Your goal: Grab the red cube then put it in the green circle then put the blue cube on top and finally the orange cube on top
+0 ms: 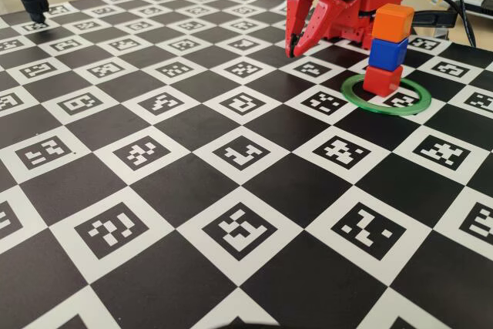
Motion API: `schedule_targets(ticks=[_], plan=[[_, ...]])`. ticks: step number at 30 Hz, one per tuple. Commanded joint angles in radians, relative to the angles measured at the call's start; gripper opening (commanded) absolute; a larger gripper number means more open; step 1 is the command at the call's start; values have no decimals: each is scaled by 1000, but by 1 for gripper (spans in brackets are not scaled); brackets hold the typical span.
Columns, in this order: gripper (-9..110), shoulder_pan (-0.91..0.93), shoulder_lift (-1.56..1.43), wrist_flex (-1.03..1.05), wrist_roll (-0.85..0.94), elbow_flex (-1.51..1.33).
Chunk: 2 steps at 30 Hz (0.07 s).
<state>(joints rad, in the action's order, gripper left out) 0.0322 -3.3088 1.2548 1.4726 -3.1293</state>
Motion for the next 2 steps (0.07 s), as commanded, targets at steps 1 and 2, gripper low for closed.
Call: schedule_targets(ticks=[1,2], plan=[[-6,8,-51,98,9,-51],[-6,8,-51,98,9,-51]])
